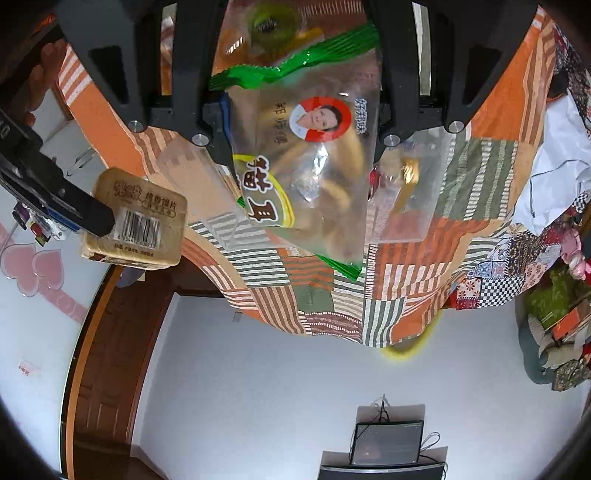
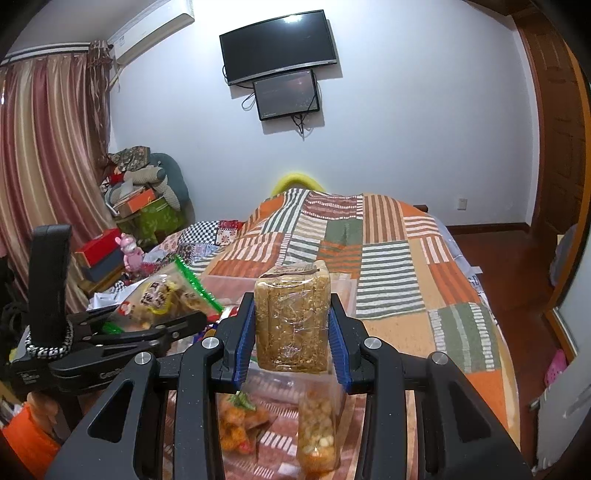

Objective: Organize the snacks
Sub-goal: 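Lift the snack bag and bread roll over the clear box with both tools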

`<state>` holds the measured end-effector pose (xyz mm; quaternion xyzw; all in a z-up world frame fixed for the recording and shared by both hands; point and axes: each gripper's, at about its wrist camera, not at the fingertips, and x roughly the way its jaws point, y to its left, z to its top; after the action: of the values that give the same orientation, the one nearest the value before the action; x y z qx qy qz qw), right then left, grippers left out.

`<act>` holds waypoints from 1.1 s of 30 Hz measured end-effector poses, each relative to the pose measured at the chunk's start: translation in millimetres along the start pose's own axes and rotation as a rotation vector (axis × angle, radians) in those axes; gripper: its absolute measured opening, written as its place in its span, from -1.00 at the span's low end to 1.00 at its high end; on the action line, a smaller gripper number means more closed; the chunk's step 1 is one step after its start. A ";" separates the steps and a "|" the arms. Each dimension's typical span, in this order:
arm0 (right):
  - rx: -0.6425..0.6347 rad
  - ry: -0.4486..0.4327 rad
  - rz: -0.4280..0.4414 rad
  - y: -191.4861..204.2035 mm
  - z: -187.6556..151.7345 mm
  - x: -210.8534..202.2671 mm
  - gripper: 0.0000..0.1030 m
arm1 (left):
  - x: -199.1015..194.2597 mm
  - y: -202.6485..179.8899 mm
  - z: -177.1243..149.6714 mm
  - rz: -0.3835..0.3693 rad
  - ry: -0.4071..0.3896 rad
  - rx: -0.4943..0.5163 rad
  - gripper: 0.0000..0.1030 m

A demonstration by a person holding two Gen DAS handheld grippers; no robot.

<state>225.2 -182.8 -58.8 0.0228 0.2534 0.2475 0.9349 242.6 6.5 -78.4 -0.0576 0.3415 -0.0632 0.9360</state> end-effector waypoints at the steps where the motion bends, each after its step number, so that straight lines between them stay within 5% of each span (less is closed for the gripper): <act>1: -0.008 0.004 -0.006 -2.0 1.2 4.2 -0.35 | 4.8 -0.3 2.4 -0.003 0.008 0.000 -0.06; 15: -0.010 0.049 -0.022 -11.3 8.3 40.1 -0.35 | 54.0 -10.1 24.2 -0.027 0.068 0.024 -0.06; 24: -0.035 0.090 -0.030 -8.8 13.4 66.1 -0.35 | 94.0 4.0 31.5 -0.060 0.159 -0.049 -0.06; 33: -0.066 0.126 -0.028 -7.0 14.0 79.3 -0.35 | 100.2 1.9 32.4 -0.014 0.154 -0.024 -0.01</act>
<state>294.6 -150.1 -84.5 -0.0274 0.3038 0.2437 0.9206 339.7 -5.3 -117.3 -0.0663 0.4127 -0.0698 0.9057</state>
